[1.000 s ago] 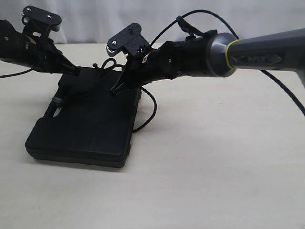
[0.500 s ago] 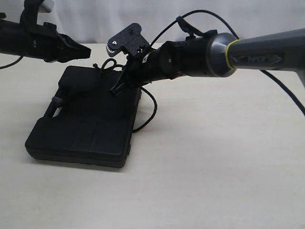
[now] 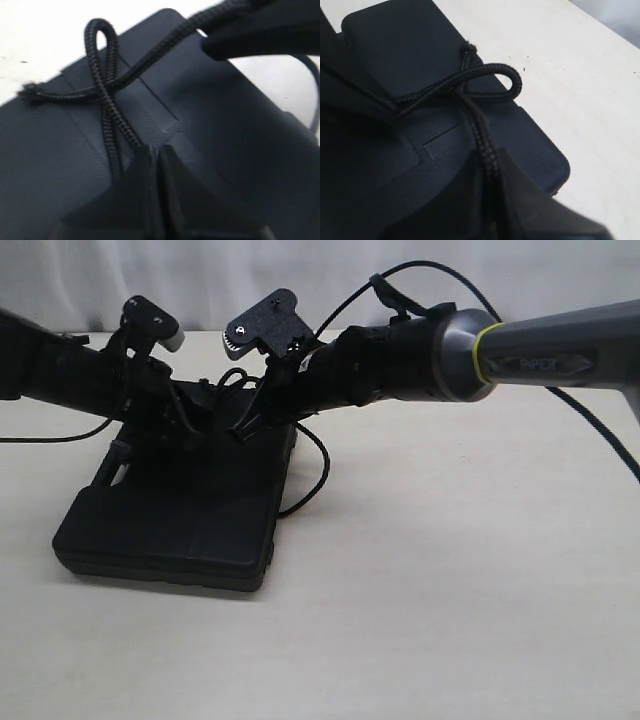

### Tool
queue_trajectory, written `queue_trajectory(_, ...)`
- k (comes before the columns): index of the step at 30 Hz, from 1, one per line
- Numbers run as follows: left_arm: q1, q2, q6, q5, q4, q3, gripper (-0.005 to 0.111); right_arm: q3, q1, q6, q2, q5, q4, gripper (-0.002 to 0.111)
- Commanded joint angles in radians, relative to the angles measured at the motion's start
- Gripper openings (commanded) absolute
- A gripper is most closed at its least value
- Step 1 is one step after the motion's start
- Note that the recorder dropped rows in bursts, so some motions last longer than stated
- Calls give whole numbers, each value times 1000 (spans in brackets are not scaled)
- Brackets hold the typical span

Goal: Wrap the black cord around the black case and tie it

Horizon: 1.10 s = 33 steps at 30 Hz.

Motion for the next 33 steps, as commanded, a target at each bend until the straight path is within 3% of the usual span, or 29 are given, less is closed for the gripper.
queue_trajectory(1, -8, 9, 28, 65, -15, 2, 0, 1, 1, -5, 1, 0, -7, 4)
queue_trajectory(8, -8, 5, 115, 275, -25, 0, 0, 1, 1, -5, 1, 0, -7, 4)
queue_trajectory(12, -8, -26, 113, 214, -31, 0, 0, 1, 1, -5, 1, 0, -7, 4)
queue_trajectory(23, -8, -64, 59, -137, -12, 12, 0, 1, 1, -5, 9, -10, -7, 4)
queue_trajectory(33, -8, 18, 50, 26, -1, 15, 0, 1, 1, -5, 9, -2, -7, 4)
